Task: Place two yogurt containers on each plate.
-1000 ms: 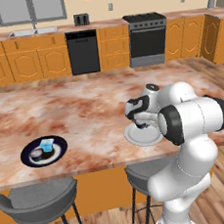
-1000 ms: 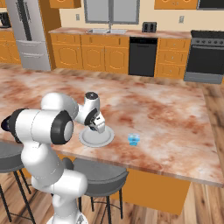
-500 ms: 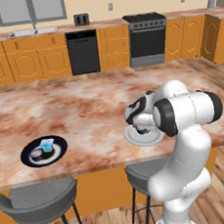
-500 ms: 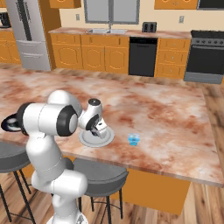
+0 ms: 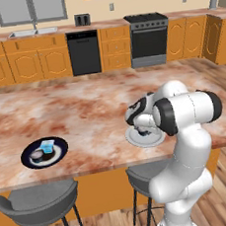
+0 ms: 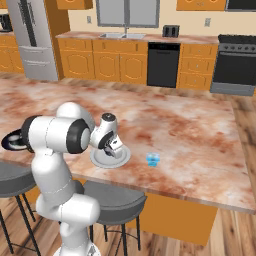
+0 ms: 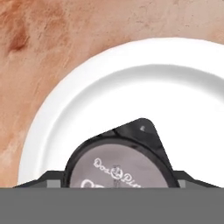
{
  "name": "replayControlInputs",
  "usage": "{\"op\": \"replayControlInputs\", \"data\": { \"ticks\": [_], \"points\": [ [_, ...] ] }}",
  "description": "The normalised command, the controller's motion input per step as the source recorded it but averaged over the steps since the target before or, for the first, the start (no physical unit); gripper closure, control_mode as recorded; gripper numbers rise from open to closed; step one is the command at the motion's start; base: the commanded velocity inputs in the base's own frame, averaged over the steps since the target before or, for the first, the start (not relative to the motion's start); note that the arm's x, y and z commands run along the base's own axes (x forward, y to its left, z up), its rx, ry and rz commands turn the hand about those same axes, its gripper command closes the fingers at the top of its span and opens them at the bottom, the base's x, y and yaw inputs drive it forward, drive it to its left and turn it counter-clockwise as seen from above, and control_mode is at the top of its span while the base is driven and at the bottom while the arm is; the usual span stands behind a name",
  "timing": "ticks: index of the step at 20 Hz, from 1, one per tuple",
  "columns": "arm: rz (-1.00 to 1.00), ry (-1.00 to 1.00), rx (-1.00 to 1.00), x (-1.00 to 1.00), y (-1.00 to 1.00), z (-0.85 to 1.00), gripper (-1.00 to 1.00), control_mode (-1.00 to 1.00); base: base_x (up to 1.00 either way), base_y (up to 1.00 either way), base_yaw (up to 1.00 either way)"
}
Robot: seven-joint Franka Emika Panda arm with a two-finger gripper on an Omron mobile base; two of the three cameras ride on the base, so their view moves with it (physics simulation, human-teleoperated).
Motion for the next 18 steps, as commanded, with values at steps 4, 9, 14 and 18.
{"op": "replayControlInputs", "data": {
  "ticks": [4, 9, 14, 18],
  "points": [
    [0.00, 0.00, 0.00, -0.24, 0.00, 0.08, -1.00, -1.00, 0.00, 0.00, 0.00],
    [0.00, -0.01, 0.00, -0.07, 0.00, 0.30, -1.00, -1.00, 0.00, 0.00, 0.00],
    [0.00, -0.05, 0.00, 0.00, -0.02, 0.25, -1.00, -1.00, 0.00, 0.00, 0.00],
    [0.00, 0.11, -0.02, -0.16, -0.06, 0.43, -1.00, -1.00, 0.00, 0.00, 0.00]
  ]
}}
